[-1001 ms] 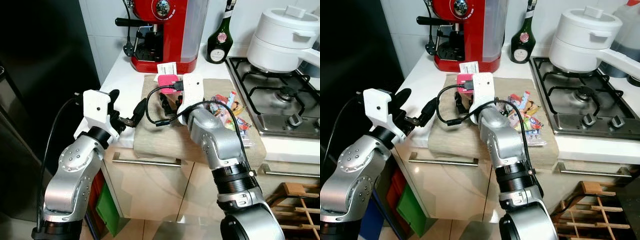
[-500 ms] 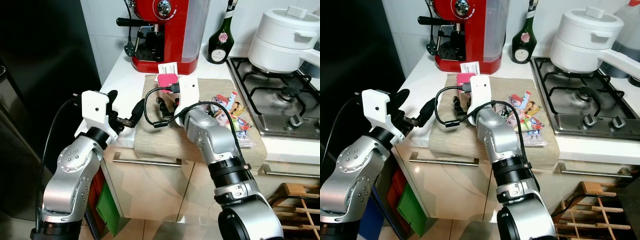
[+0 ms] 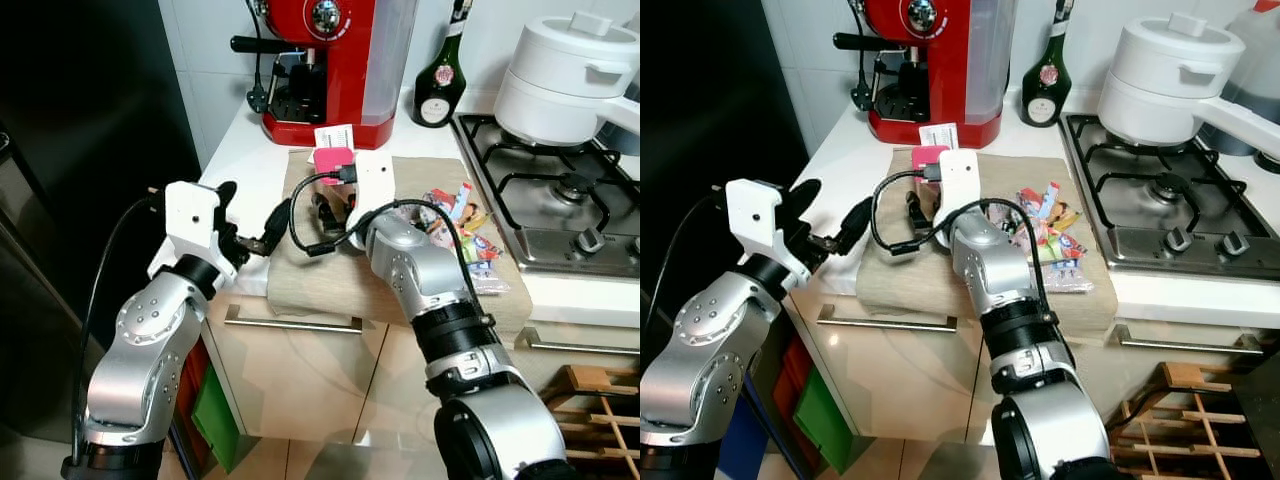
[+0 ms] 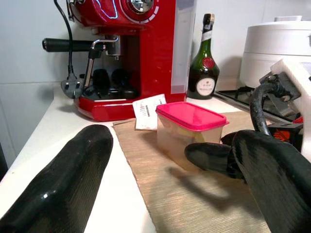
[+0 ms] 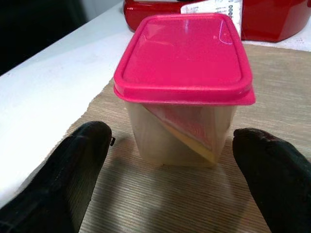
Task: Restocking fridge
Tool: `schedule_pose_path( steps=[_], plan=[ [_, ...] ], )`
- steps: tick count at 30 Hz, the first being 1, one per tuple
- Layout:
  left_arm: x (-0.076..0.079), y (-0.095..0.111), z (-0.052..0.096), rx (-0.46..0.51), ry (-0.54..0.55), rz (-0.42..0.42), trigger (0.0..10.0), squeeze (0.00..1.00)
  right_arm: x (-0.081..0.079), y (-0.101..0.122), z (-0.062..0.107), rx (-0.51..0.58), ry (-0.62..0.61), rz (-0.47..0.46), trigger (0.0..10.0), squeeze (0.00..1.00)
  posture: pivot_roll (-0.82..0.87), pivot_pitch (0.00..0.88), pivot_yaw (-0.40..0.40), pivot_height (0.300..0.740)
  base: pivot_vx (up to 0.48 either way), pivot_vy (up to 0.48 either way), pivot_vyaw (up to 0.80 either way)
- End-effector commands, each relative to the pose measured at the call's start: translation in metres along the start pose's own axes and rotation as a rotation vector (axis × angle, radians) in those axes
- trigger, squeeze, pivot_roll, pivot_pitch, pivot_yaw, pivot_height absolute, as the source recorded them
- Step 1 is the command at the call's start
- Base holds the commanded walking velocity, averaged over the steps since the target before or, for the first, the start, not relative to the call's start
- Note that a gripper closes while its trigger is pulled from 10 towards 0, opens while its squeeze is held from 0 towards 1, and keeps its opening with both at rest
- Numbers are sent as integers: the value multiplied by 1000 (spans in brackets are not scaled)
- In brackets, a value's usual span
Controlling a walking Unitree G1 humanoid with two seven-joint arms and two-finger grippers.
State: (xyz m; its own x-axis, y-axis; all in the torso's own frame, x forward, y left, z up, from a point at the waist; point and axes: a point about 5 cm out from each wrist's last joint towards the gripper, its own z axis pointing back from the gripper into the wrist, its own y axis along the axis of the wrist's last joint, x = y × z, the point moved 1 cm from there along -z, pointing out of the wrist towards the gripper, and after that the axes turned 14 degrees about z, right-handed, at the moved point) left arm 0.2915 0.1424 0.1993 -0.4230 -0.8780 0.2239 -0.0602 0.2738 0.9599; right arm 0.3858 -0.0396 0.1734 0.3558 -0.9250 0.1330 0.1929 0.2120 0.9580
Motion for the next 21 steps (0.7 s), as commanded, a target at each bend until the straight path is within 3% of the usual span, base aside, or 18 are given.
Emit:
schedule_pose_path(
  steps=[1, 18, 19, 21],
  plan=[
    [6, 0, 1, -8, -33, 6, 10000, 0, 0, 9, -3, 29, -6, 7, 10000, 0, -46, 0, 30, 740, 0, 0, 0],
    [6, 4, 3, -30, -88, -8, 10000, 0, -8, 11, -14, 51, -11, -7, 9961, 0, 7, 0, 56, 740, 0, 0, 0],
    [3, 3, 5, -42, -89, -28, 10000, 0, -12, 10, -15, 49, -8, -20, 0, 0, 26, 0, 55, 740, 0, 0, 0],
    [1, 3, 8, -51, -92, -42, 10000, 0, -16, 9, -16, 49, -6, -28, 0, 0, 29, 0, 59, 740, 0, 0, 0]
  ],
)
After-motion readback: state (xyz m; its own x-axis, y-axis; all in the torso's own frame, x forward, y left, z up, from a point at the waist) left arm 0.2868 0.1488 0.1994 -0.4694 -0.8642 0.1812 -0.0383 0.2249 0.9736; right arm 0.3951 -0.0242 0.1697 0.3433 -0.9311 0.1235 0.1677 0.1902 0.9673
